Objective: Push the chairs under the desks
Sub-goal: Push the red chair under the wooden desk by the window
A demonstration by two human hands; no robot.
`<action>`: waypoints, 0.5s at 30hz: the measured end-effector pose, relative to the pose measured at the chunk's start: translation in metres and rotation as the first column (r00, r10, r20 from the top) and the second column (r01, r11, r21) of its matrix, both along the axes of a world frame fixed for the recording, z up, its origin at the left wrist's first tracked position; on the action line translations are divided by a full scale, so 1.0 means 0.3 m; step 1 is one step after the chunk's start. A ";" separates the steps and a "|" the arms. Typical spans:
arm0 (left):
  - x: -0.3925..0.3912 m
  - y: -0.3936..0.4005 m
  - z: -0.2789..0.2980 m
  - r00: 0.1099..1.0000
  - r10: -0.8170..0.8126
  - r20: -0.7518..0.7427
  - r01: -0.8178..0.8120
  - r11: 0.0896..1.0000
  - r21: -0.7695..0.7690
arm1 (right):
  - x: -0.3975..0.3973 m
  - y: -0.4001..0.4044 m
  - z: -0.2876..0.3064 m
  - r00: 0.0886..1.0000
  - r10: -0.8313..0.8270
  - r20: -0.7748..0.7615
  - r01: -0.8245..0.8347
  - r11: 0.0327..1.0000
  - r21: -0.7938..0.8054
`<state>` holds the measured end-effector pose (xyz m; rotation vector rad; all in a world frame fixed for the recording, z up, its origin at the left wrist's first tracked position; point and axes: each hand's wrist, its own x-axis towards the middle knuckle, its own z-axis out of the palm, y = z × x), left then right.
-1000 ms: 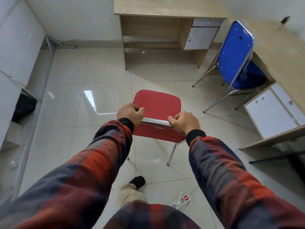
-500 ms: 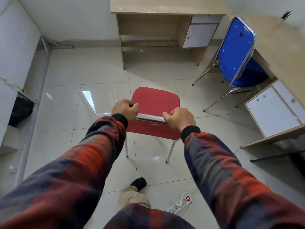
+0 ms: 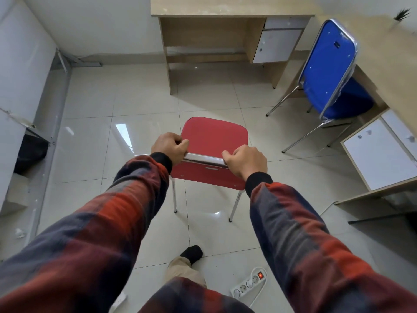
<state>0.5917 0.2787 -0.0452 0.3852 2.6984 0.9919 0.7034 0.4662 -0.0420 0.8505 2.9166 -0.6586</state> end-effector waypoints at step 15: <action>0.000 0.110 -0.002 0.999 0.049 -0.010 -0.049 0.998 0.043 | -0.045 0.146 -0.010 0.998 0.064 -0.015 -0.064 0.998 -0.029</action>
